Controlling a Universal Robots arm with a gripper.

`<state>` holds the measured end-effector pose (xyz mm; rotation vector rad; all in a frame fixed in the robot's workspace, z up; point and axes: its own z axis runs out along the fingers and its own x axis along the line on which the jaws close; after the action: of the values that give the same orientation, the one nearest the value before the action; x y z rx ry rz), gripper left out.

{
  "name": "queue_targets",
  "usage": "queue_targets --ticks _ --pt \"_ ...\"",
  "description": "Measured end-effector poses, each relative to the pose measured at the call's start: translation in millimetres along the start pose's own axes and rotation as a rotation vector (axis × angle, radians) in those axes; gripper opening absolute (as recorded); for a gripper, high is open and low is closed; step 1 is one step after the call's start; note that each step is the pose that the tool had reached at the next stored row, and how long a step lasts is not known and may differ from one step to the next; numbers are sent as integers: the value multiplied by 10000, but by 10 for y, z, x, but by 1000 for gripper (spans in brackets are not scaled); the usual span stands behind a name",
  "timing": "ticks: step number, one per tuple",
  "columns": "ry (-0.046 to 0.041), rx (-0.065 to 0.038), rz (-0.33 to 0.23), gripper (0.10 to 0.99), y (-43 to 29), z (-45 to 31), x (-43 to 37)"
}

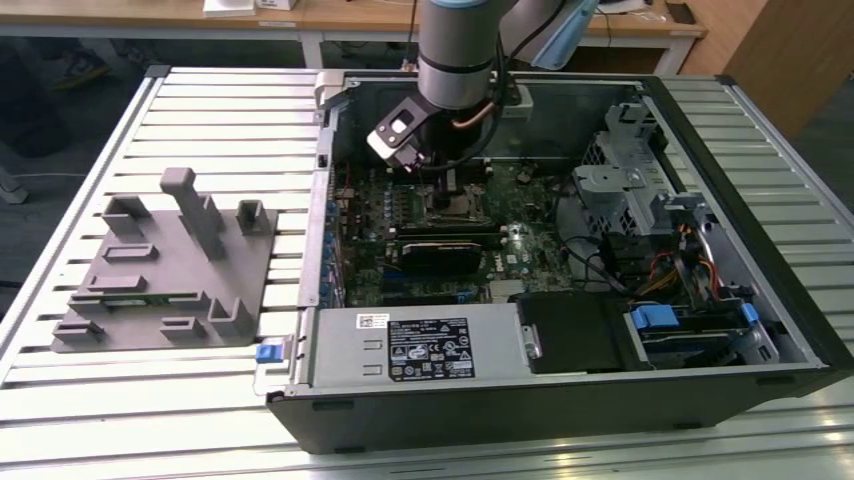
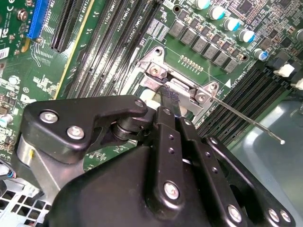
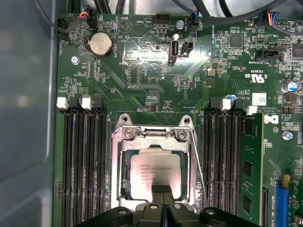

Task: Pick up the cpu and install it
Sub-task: 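Close the cpu cover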

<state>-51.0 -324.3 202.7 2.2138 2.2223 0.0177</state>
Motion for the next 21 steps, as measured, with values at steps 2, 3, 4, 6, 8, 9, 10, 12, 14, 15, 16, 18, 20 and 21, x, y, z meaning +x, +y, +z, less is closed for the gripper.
queue_targets --ticks 2,3,4,6,8,9,10,12,14,15,16,18,20,21 --pt "-1 1 0 106 0 3 0" --pt "-1 1 0 106 0 4 0" --pt "0 0 1 106 0 6 0" --pt "1 -1 2 106 1 10 0" --pt "0 1 0 106 4 12 0" --pt "0 0 -1 106 8 13 0" --pt "0 -1 0 106 14 14 0" --pt "2 -1 0 106 32 16 0" --pt "1 0 1 106 52 17 0" --pt "1 -1 0 106 62 18 0" --pt "0 0 -1 106 66 18 0" --pt "-1 0 1 106 67 17 0" --pt "0 -1 1 106 67 -4 0" --pt "1 -1 1 106 67 -21 0"
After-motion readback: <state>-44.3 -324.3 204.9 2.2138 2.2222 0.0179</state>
